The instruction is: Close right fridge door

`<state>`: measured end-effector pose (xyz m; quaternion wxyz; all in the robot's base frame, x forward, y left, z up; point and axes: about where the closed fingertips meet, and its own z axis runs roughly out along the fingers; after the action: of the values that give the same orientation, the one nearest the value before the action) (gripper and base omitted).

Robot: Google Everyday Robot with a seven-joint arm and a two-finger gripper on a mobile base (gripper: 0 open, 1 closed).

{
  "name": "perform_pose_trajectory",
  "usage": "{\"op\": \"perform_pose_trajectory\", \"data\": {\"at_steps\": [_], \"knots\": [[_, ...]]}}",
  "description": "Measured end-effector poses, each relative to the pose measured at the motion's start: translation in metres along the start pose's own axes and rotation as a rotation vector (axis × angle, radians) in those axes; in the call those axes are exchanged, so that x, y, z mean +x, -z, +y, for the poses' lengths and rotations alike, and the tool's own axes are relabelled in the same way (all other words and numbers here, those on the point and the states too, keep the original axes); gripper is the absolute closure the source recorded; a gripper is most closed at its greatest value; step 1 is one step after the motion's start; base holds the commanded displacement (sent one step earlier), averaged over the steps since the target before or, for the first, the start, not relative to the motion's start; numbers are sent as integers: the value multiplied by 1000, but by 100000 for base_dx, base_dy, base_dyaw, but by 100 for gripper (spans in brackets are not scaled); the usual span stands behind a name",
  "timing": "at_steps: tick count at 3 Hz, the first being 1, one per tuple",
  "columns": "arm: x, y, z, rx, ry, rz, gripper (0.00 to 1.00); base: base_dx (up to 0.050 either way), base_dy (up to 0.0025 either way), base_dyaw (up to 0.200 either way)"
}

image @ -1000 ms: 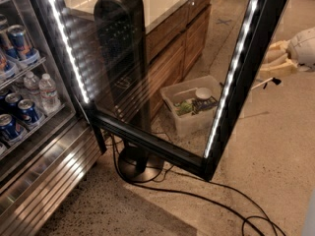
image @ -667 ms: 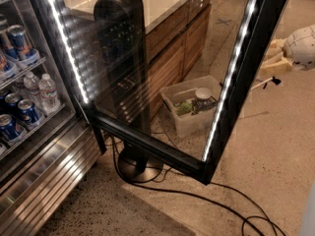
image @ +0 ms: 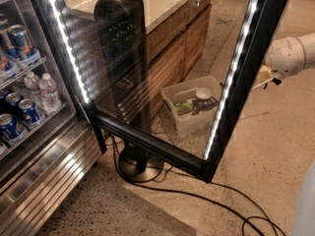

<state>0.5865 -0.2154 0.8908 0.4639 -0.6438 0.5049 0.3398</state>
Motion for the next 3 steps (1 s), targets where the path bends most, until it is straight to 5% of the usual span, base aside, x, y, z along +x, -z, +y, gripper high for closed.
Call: {"op": "perform_pose_trajectory", "data": {"at_steps": [1, 2, 3], "knots": [[-5, -23, 2, -61, 5, -41, 100, 0, 0, 0], [-26, -80, 1, -175, 22, -48, 100, 0, 0, 0], [-25, -85, -6, -154, 22, -45, 100, 0, 0, 0]]}}
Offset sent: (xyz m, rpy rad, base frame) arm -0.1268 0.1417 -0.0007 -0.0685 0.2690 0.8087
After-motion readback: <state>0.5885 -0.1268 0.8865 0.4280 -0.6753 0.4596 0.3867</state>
